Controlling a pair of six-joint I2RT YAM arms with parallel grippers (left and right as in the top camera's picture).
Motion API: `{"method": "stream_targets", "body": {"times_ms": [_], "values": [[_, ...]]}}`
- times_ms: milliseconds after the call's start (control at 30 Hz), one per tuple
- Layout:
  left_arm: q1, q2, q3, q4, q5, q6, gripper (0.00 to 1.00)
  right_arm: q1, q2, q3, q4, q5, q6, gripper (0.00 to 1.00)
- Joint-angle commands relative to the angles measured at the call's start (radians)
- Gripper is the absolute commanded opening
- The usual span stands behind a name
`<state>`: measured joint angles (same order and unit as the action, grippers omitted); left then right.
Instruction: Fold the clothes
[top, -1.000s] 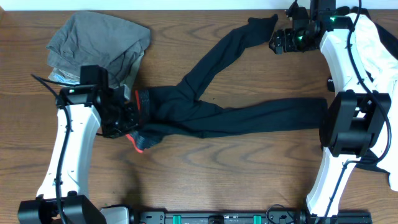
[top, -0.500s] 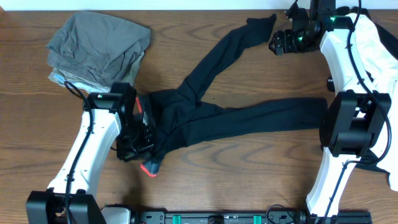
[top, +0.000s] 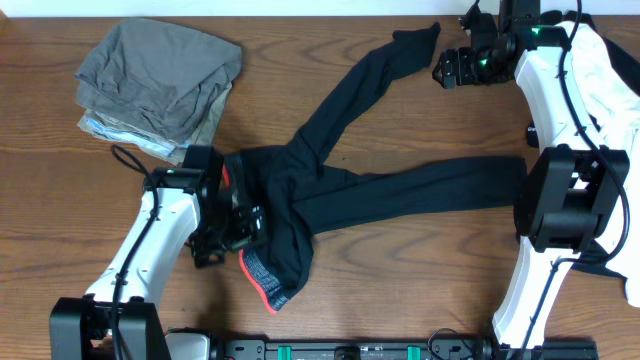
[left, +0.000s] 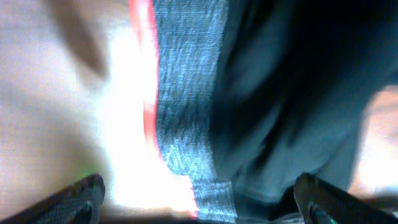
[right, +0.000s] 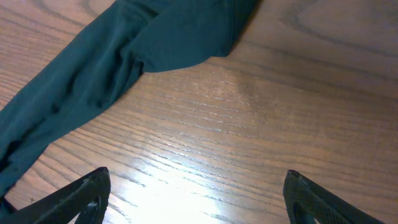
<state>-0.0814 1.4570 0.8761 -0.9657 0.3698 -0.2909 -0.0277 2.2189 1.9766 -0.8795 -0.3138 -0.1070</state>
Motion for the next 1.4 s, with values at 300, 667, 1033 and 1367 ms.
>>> {"method": "stream_targets", "body": {"times_ms": [300, 667, 1033, 1367], "values": [[0.031, 0.113, 0.041, 0.556, -0.230, -0.013, 0.98, -0.018, 0.007, 0.018, -0.015, 0.003, -0.010, 0.87], [0.032, 0.235, 0.041, 0.763, -0.207, 0.025, 0.84, -0.018, 0.007, 0.018, -0.037, 0.003, -0.010, 0.87], [0.031, 0.290, 0.041, 0.815, -0.339, 0.024, 0.75, -0.017, 0.007, 0.018, -0.076, 0.003, -0.010, 0.86], [0.031, 0.317, 0.041, 0.864, -0.349, 0.006, 0.56, -0.017, 0.007, 0.018, -0.075, 0.003, -0.010, 0.86]]}}
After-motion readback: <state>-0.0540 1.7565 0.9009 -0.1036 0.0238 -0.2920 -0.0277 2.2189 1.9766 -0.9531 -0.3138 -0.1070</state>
